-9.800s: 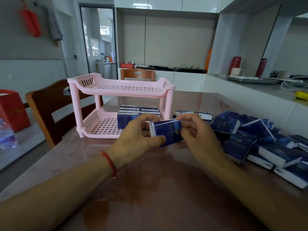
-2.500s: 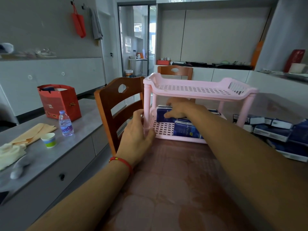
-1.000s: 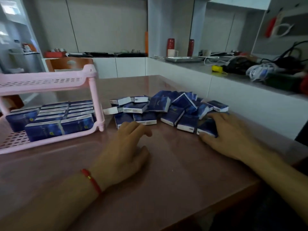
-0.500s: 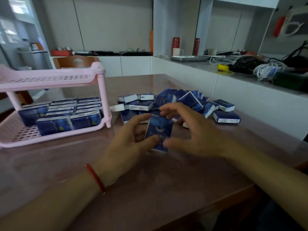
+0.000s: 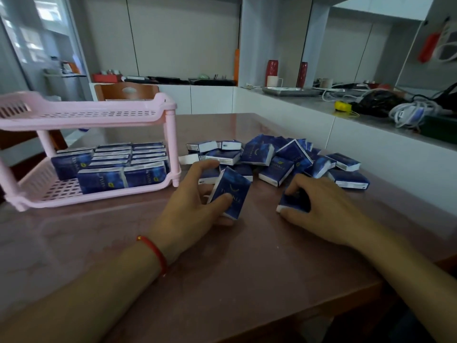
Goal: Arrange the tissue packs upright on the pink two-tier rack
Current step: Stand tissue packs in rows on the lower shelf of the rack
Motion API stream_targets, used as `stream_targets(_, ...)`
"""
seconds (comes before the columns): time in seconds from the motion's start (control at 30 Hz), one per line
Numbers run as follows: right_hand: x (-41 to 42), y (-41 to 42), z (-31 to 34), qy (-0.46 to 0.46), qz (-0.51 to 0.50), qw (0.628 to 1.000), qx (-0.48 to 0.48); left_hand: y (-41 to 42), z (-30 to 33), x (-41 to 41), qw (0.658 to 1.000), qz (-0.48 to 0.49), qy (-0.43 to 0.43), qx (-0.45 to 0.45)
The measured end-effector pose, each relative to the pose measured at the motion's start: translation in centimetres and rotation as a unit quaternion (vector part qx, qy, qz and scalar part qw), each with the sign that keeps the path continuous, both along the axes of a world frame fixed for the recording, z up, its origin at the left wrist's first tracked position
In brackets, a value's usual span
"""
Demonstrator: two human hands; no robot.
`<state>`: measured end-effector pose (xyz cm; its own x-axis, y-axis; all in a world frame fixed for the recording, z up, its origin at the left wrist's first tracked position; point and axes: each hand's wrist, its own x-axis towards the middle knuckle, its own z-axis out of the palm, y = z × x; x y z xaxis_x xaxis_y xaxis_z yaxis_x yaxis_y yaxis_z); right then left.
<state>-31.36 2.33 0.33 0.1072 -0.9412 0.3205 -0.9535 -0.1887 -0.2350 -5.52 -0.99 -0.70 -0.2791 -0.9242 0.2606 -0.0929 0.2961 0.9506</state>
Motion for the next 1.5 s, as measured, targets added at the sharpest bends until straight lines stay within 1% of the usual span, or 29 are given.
stream_targets(0.1, 1.2, 0.9, 0.7, -0.042, 0.007, 0.998, 0.043, -0.1, 0.0, 0.2, 0.999, 0.02, -0.033, -0.038)
stream_targets(0.23, 4.0, 1.7, 2.1, -0.15, 0.074, 0.986, -0.009, 0.1, 0.4, 0.3, 0.997, 0.043, -0.037, -0.058)
stream_targets(0.27, 4.8, 1.7, 2.3, -0.163, 0.087, 0.983, -0.02, 0.2, 0.5, 0.2, 0.998, 0.036, -0.019, -0.049)
stream_targets(0.37, 7.3, 0.6, 2.3, -0.154, 0.098, 0.98, -0.076, 0.9, 1.3, 0.0, 0.996, -0.002, 0.092, 0.006)
stream_targets(0.43, 8.7, -0.2, 1.8, -0.151, 0.103, 0.977, -0.111, 1.2, 1.6, 0.1, 0.993, -0.013, 0.115, 0.013)
stream_targets(0.47, 9.2, -0.5, 1.4, -0.145, 0.111, 0.975, -0.128, 1.2, 1.6, 0.2, 0.994, -0.012, 0.105, 0.004)
stream_targets(0.53, 10.2, -0.7, 0.8, -0.14, 0.135, 0.972, -0.134, 0.9, 1.6, 0.6, 0.999, 0.003, 0.041, -0.035)
stream_targets(0.63, 10.4, -0.5, 0.4, -0.166, 0.183, 0.965, -0.085, 0.0, 1.5, 1.6, 0.993, 0.028, -0.057, -0.096)
stream_targets(0.7, 9.8, -0.7, 0.3, -0.191, 0.203, 0.958, -0.061, -0.5, 1.9, 2.9, 0.978, 0.041, -0.136, -0.152)
stream_targets(0.73, 9.4, -0.7, 0.3, -0.189, 0.209, 0.958, -0.054, -0.6, 2.2, 3.8, 0.966, 0.035, -0.187, -0.175)
stream_targets(0.8, 9.4, -0.8, 0.2, -0.161, 0.224, 0.96, -0.046, -0.4, 2.6, 5.8, 0.94, 0.0, -0.282, -0.193)
stream_targets(0.87, 10.3, -0.6, 0.2, -0.142, 0.246, 0.958, -0.023, -0.1, 2.6, 7.5, 0.918, -0.015, -0.345, -0.193)
stream_targets(0.9, 11.0, -0.7, 0.1, -0.129, 0.253, 0.959, -0.011, 0.2, 2.4, 8.3, 0.917, -0.017, -0.354, -0.182)
stream_targets(0.93, 11.7, -0.7, 0.0, -0.114, 0.256, 0.96, -0.003, 0.3, 2.0, 9.0, 0.926, -0.022, -0.338, -0.166)
stream_targets(1.0, 12.8, -1.3, 0.1, -0.1, 0.251, 0.963, 0.01, 0.6, 1.2, 10.0, 0.948, -0.025, -0.287, -0.132)
stream_targets(1.1, 13.4, -2.2, 1.1, -0.107, 0.246, 0.962, 0.045, 1.0, 0.3, 10.7, 0.972, -0.015, -0.217, -0.092)
stream_targets(1.17, 13.5, -2.7, 1.9, -0.077, 0.251, 0.963, 0.059, 1.1, 0.2, 10.8, 0.972, 0.0, -0.213, -0.099)
stream_targets(1.23, 14.1, -3.0, 2.6, -0.066, 0.257, 0.962, 0.059, 1.4, 0.5, 11.2, 0.96, 0.02, -0.249, -0.127)
stream_targets(1.3, 15.1, -3.2, 3.2, -0.094, 0.269, 0.957, 0.052, 1.7, 1.0, 12.5, 0.945, 0.04, -0.286, -0.153)
stream_targets(1.37, 16.3, -3.4, 3.8, -0.13, 0.278, 0.951, 0.038, 2.5, 1.8, 14.6, 0.928, 0.08, -0.29, -0.219)
stream_targets(1.4, 17.0, -3.5, 4.2, -0.15, 0.282, 0.947, 0.036, 2.9, 2.2, 15.9, 0.915, 0.121, -0.275, -0.269)
stream_targets(1.43, 17.9, -3.7, 4.6, -0.166, 0.285, 0.943, 0.034, 3.2, 2.4, 17.2, 0.894, 0.185, -0.256, -0.317)
stream_targets(1.47, 18.8, -4.0, 5.0, -0.177, 0.287, 0.941, 0.027, 3.2, 2.4, 18.6, 0.866, 0.27, -0.234, -0.351)
stream_targets(1.5, 20.0, -4.4, 5.3, -0.183, 0.288, 0.94, 0.019, 3.0, 2.4, 19.9, 0.835, 0.361, -0.206, -0.36)
